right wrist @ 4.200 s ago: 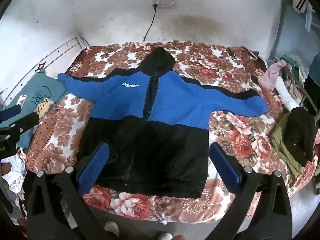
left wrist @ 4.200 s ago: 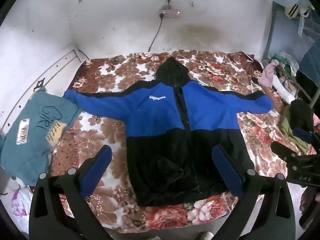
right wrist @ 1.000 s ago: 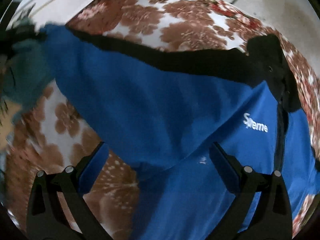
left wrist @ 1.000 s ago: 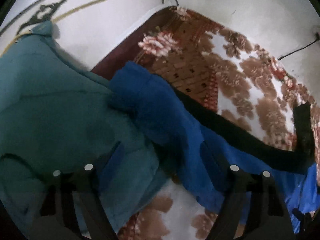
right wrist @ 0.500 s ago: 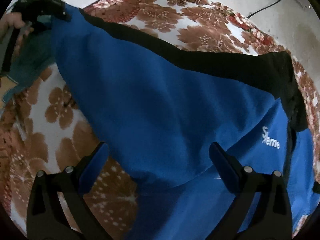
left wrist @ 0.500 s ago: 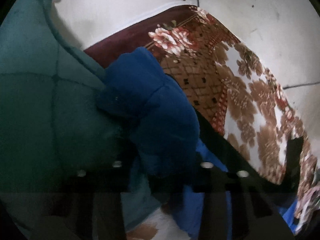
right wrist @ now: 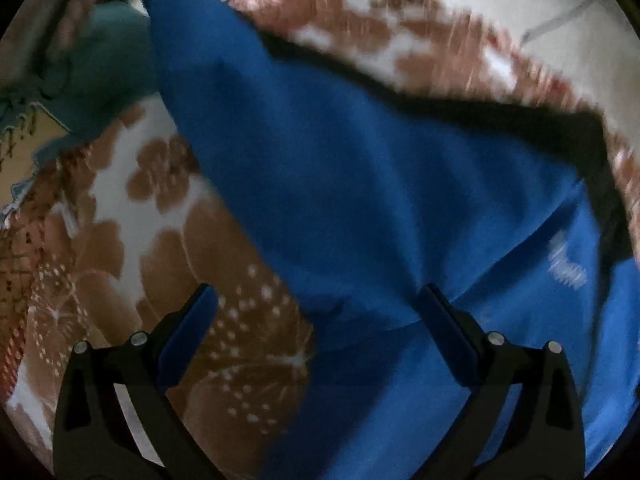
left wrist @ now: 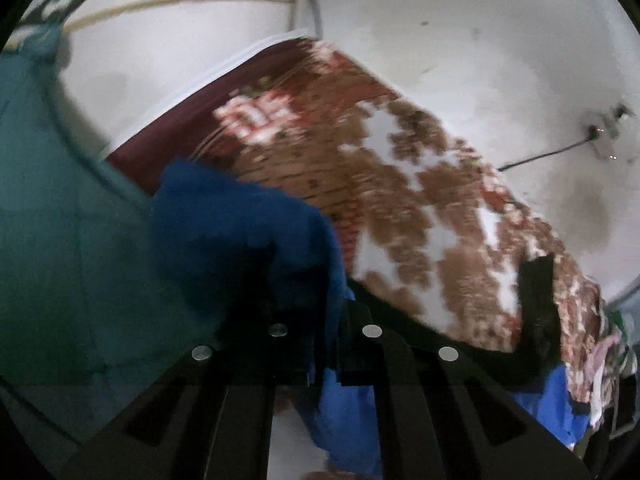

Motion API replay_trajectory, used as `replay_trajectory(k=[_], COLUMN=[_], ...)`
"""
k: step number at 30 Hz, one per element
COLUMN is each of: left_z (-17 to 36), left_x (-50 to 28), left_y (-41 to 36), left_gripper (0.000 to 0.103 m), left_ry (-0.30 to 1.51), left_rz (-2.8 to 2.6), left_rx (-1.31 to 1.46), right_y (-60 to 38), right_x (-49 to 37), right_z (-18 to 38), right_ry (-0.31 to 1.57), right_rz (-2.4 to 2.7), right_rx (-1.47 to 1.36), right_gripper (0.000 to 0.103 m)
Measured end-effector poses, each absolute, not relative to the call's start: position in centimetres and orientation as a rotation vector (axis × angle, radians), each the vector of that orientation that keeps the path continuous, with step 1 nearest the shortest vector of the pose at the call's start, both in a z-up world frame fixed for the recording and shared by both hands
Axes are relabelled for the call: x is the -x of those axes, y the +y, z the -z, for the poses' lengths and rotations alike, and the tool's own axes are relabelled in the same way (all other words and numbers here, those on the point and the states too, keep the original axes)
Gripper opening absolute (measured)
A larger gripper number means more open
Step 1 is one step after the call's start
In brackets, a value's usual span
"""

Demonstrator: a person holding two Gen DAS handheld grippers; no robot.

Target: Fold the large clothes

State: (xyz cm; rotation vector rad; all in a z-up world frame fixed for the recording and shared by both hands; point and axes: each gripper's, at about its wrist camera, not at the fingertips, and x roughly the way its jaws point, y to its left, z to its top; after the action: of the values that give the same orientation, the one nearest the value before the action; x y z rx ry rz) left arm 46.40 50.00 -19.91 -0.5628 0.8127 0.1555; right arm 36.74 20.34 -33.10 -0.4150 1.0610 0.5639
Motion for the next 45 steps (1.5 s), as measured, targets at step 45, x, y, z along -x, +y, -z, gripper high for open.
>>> replay_trajectory(k=[45], left_z=[28.7], left_x=[-47.6], left_y=[-22.1], left_gripper=[0.005], left_ry=[1.037], left_rz=[0.481], left_rx=[-0.146], right_y=[19.4], right_x=[-31.7], right_z=[34.7], right_ry=[1.047], right_rz=[-0.658], right_rx=[0.598], right_gripper=[0.099])
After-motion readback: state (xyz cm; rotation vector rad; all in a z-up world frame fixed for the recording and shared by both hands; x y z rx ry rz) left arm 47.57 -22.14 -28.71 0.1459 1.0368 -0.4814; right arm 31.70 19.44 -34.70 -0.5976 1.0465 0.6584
